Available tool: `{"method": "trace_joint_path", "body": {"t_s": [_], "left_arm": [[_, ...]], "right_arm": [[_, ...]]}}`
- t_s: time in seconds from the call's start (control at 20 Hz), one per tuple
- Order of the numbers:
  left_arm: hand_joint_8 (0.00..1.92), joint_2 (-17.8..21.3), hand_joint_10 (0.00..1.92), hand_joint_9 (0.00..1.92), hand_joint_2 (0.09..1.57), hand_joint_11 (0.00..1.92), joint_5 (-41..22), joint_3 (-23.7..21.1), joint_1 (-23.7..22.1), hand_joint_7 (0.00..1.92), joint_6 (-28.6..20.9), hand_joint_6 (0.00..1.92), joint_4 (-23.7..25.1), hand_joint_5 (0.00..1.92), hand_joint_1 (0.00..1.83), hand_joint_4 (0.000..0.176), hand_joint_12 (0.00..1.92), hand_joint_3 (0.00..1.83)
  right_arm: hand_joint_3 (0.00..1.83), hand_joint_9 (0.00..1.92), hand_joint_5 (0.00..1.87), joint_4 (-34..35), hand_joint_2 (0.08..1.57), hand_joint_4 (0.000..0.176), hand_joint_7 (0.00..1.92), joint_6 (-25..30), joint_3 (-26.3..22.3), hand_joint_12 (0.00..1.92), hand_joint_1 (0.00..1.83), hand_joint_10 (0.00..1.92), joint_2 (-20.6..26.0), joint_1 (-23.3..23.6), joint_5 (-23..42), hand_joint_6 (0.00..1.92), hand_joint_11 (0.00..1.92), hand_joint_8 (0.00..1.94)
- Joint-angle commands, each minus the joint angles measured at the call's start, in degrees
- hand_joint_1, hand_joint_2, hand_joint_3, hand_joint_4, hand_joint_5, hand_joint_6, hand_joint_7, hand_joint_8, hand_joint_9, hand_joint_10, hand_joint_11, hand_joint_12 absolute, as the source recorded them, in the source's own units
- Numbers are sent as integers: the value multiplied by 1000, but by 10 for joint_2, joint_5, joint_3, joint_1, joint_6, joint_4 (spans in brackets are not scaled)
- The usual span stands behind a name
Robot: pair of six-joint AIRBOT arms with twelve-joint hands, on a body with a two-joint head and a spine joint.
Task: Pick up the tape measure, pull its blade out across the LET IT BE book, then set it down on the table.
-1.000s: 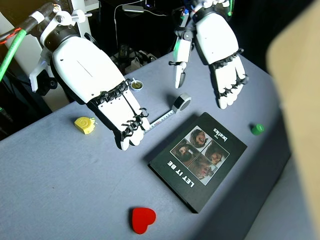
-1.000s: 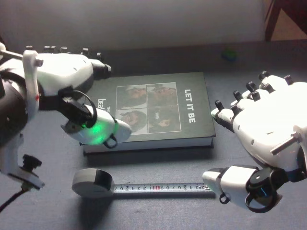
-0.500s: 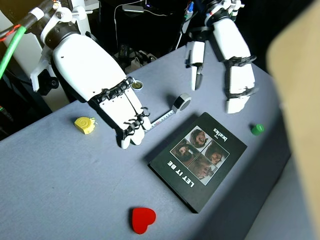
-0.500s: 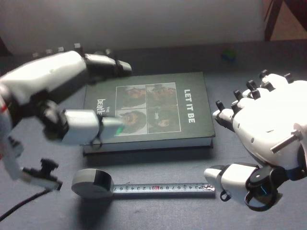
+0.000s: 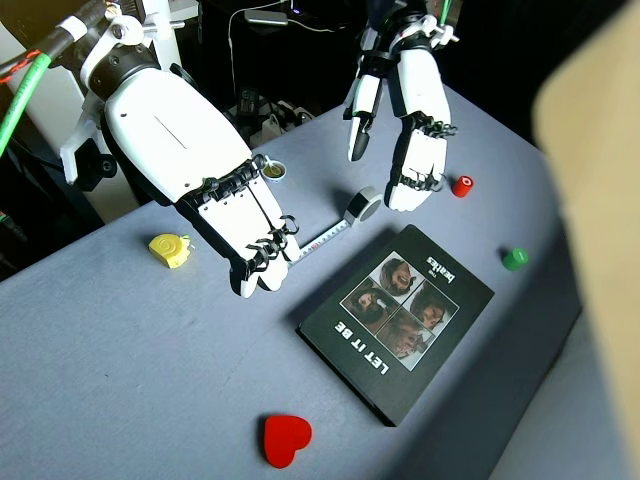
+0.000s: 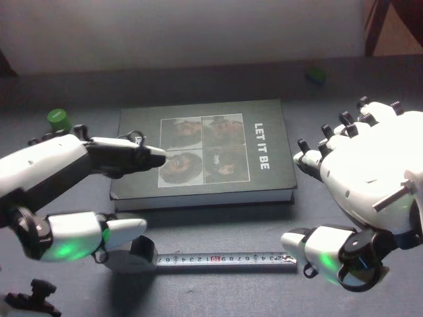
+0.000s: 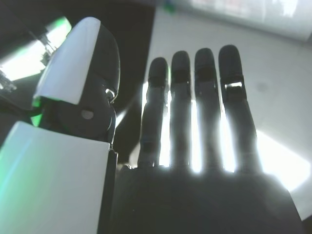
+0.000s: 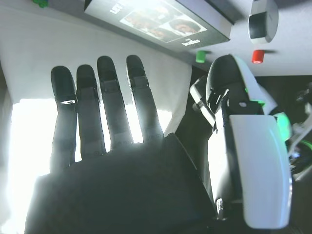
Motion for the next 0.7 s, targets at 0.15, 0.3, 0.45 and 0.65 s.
{"method": "trace_joint_path", "body": {"t_s": [0.15,0.3,0.45,0.65], "left_arm": [[15,-24,10,540,1149,329,-135,9,44,566,-14,10,22,526,974,0,634,1],[11,-44,10,554,1153,327,-171,25,79,575,-20,9,33,535,987,0,630,2],[5,-63,6,555,1161,325,-191,47,103,573,-29,9,50,546,1014,0,629,3],[7,-77,6,561,1167,335,-202,67,117,588,-29,10,56,562,1039,0,631,4]], "right_arm": [[4,264,296,-55,1180,47,319,-27,0,967,116,13,2,13,-6,11,0,7],[4,262,289,-56,1182,45,306,-27,2,968,116,10,2,19,-4,6,0,0],[3,260,273,-60,1182,45,305,-28,2,966,117,8,2,18,-4,0,0,0],[2,276,296,-60,1183,41,316,-28,1,1042,118,11,2,16,-2,7,0,3]]}}
